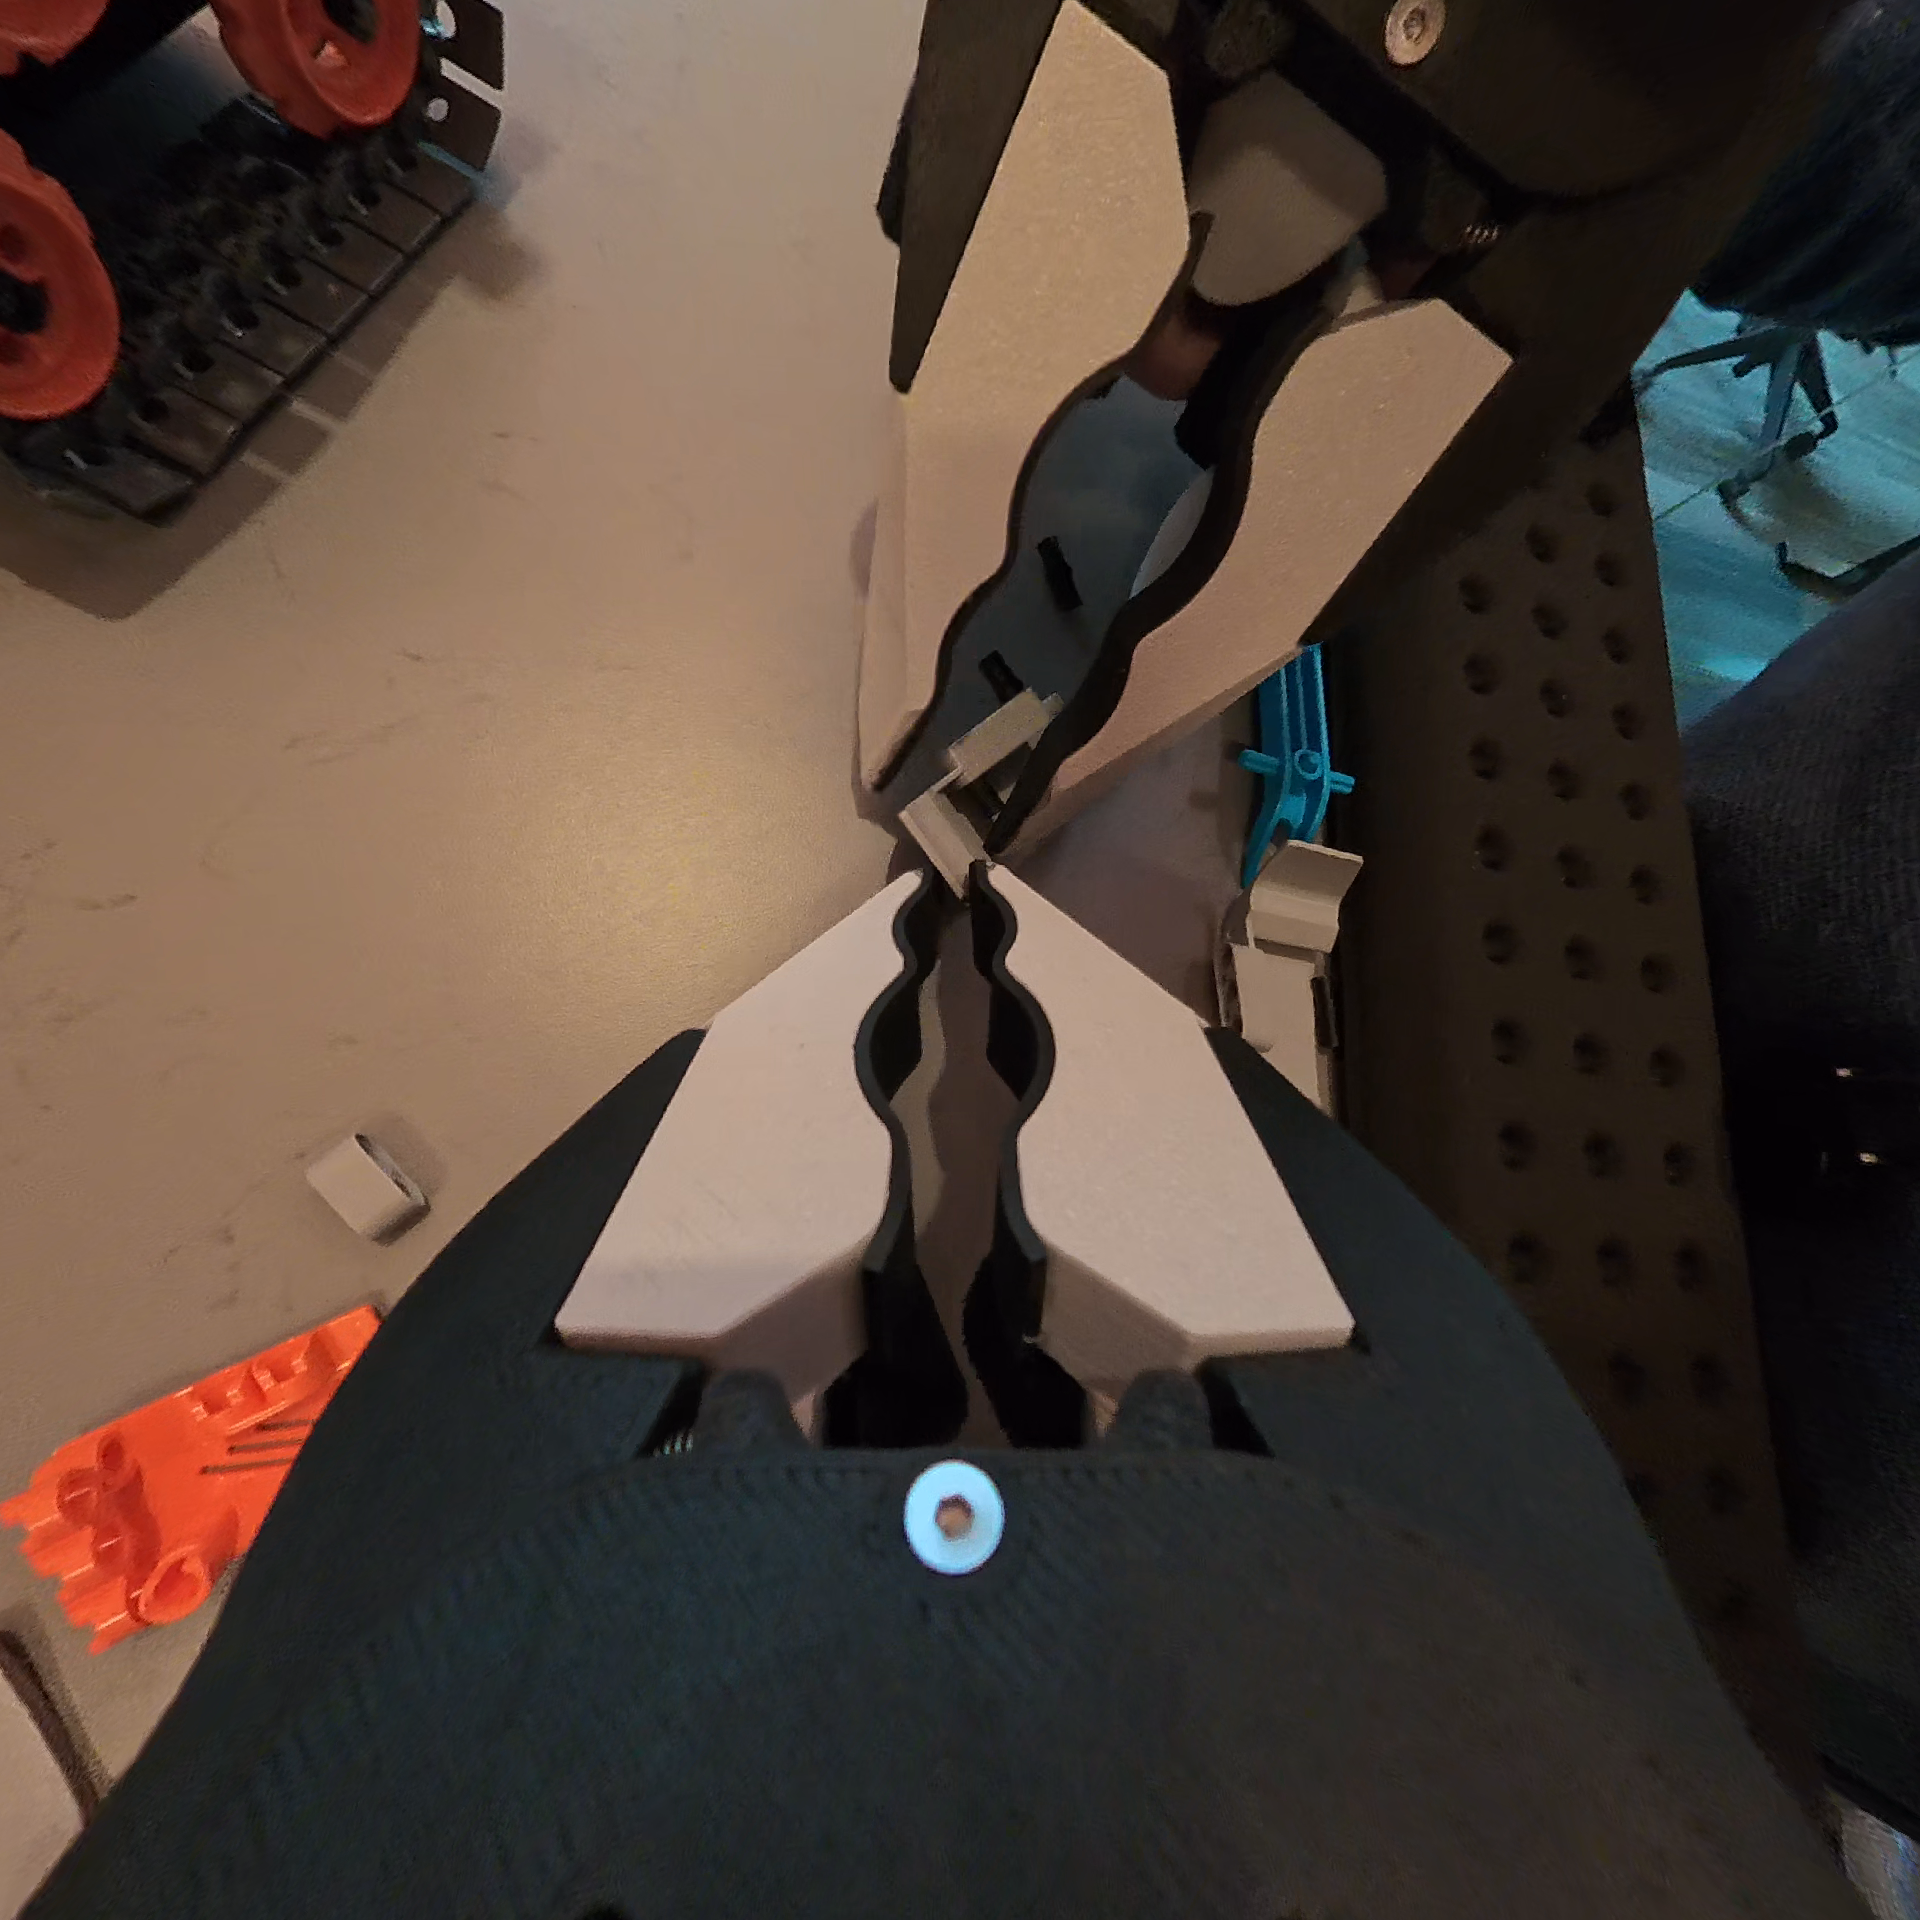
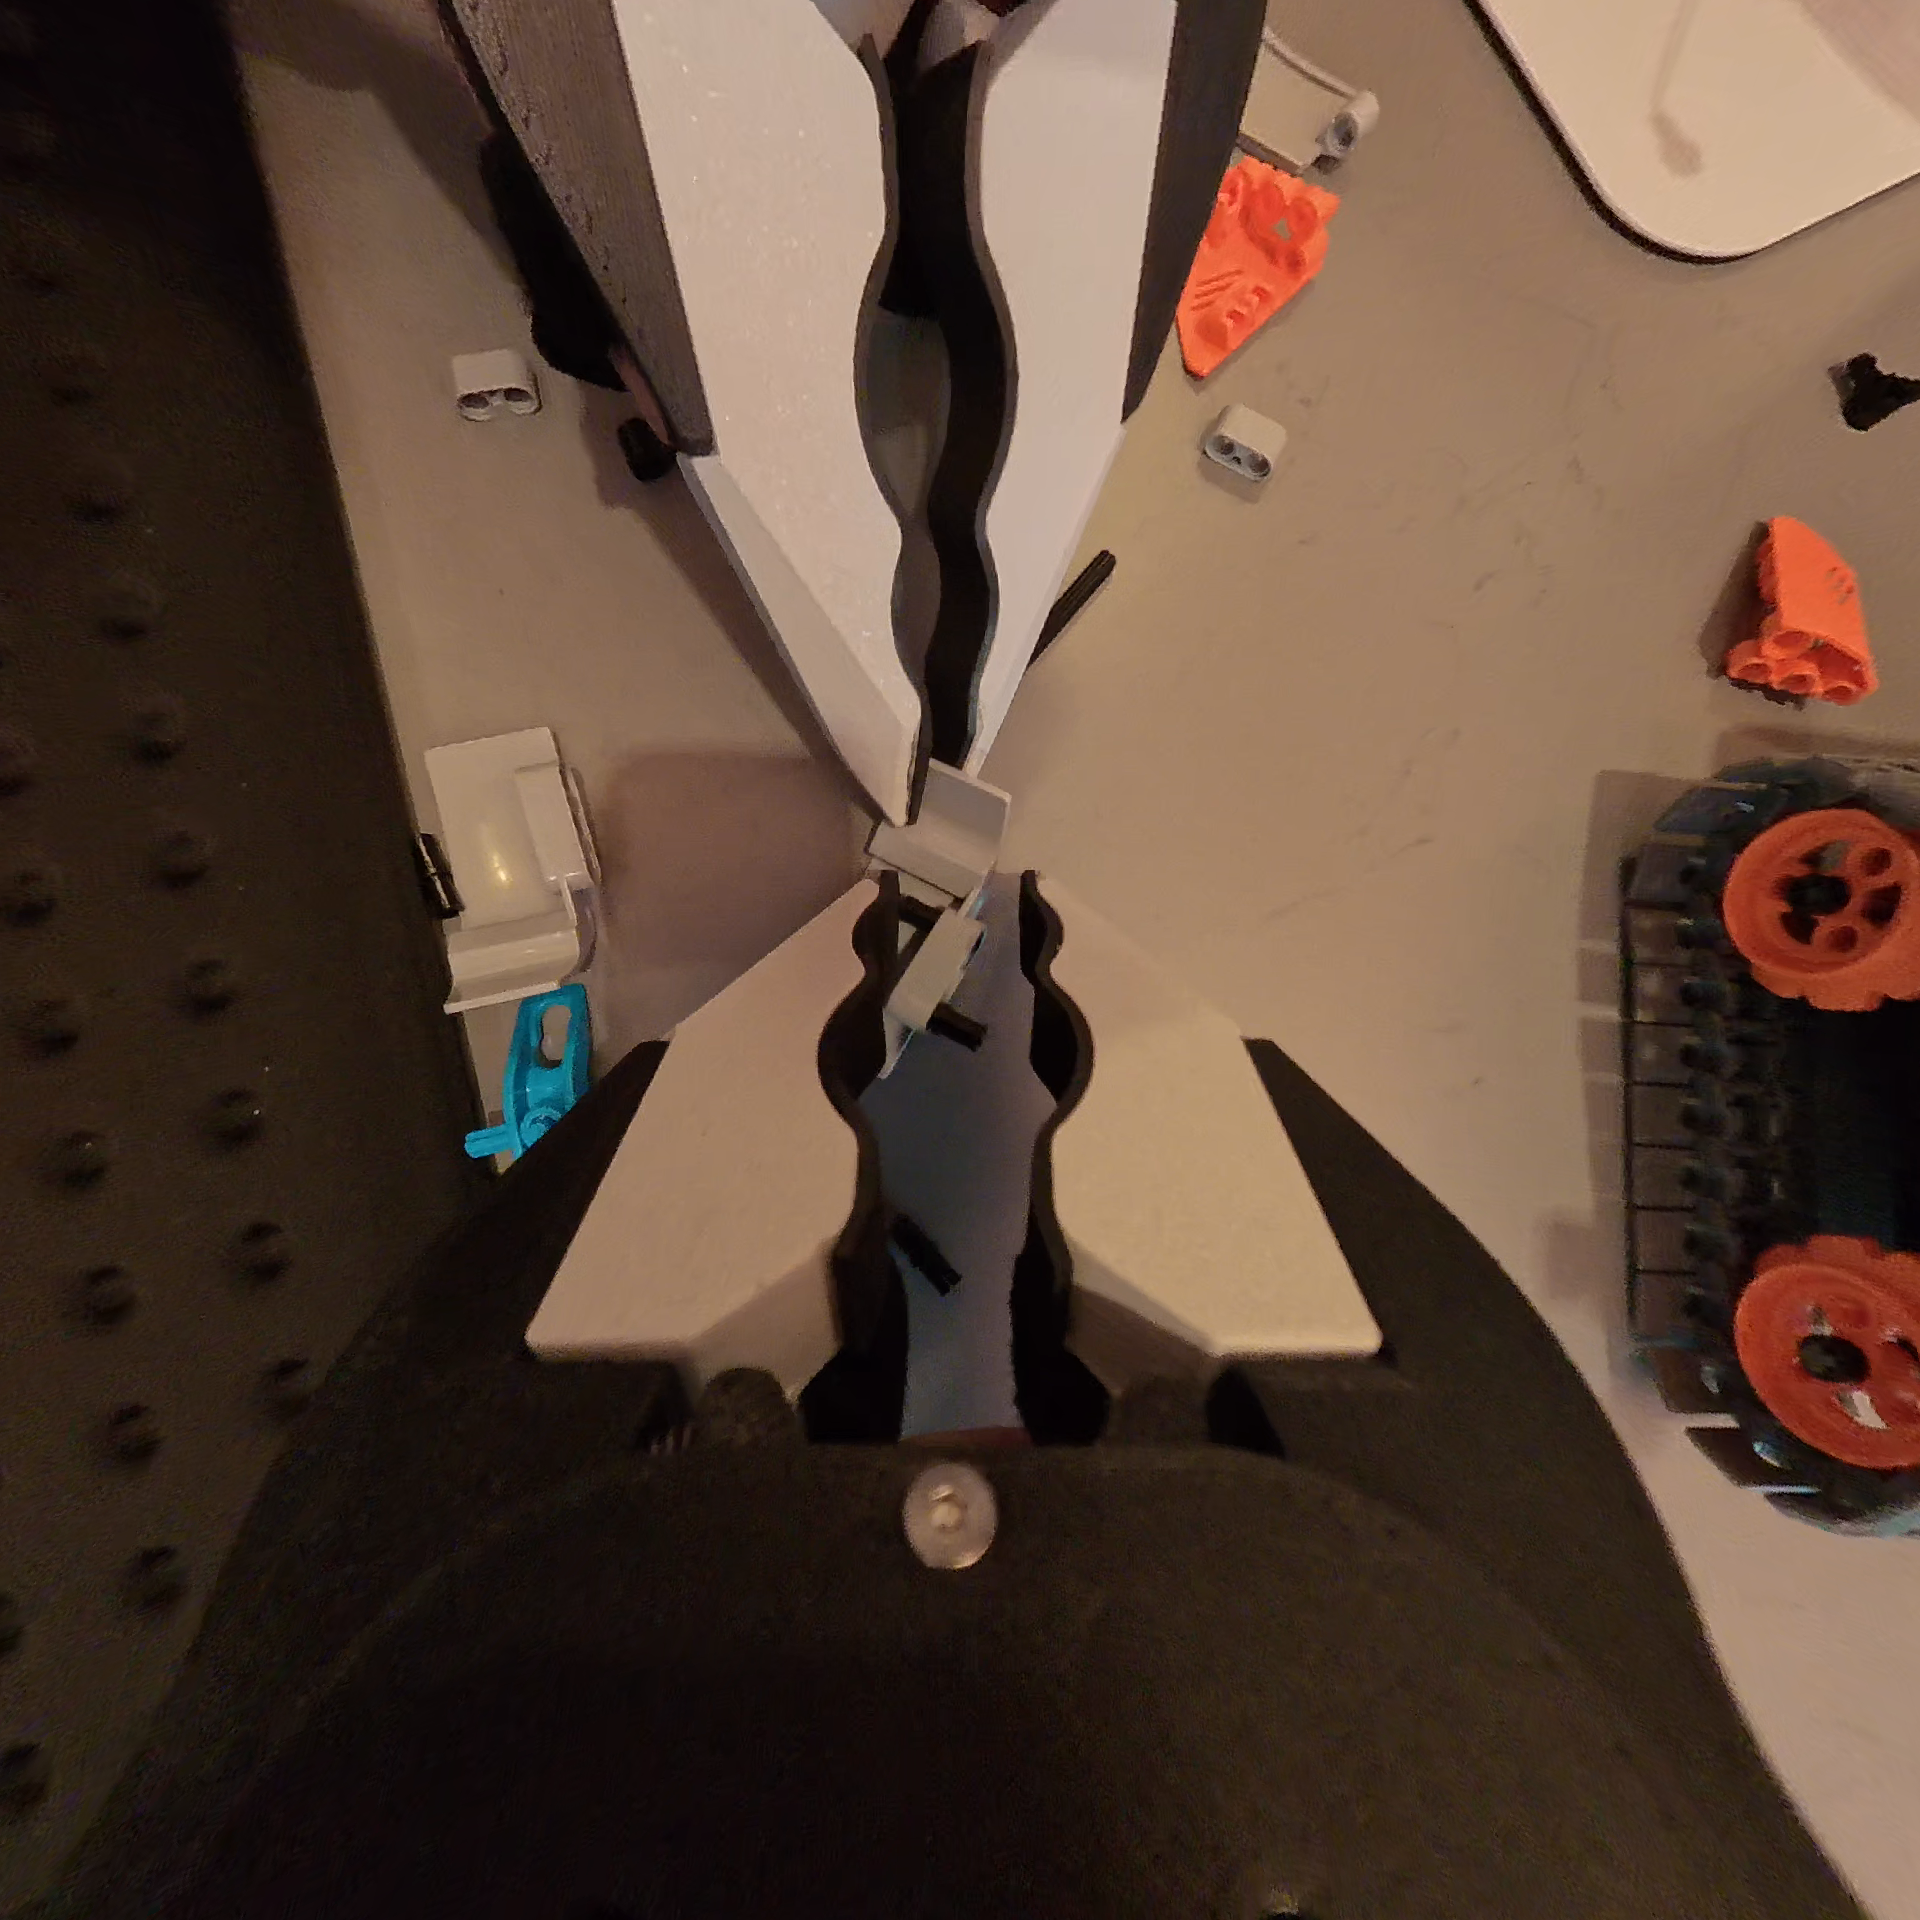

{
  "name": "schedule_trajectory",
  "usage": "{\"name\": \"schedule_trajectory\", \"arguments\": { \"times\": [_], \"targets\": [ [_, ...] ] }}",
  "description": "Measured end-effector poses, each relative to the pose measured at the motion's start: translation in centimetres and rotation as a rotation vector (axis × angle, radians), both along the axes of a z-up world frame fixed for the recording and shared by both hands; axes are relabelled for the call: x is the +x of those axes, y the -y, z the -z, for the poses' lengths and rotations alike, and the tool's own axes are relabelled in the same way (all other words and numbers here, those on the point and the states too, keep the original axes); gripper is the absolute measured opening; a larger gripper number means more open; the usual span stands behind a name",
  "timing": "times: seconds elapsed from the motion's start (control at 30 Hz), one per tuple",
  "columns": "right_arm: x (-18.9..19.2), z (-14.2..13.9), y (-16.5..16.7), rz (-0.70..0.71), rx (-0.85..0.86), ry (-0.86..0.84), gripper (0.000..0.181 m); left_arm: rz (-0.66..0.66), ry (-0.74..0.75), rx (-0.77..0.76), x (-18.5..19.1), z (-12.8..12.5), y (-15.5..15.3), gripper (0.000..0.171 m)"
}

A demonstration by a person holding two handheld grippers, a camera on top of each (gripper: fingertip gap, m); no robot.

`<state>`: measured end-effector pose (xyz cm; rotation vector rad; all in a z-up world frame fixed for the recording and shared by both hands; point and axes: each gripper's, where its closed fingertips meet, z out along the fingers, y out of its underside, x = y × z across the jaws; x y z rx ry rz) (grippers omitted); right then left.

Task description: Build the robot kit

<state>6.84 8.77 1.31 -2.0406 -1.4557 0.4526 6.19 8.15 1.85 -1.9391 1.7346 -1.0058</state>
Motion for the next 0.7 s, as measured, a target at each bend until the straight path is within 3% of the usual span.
{"name": "schedule_trajectory", "arguments": {
  "times": [0.47, 0.53, 0.7],
  "targets": [
    [0.9, -0.9, 0.4, 0.072, -0.056, -0.082, 0.023, -0.039, 0.026, 0.004, -0.2, -0.2, -1.1, 0.002],
    [1.3, -1.2, 0.5, 0.079, -0.073, -0.102, 0.031, -0.034, 0.025, -0.008, -0.4, -0.3, -1.1, 0.007],
    [2.7, -1.1, 0.8, 0.084, -0.109, -0.106, 0.03, 0.019, 0.039, -0.048, -0.4, -1.1, -0.2, 0.023]
  ]
}}
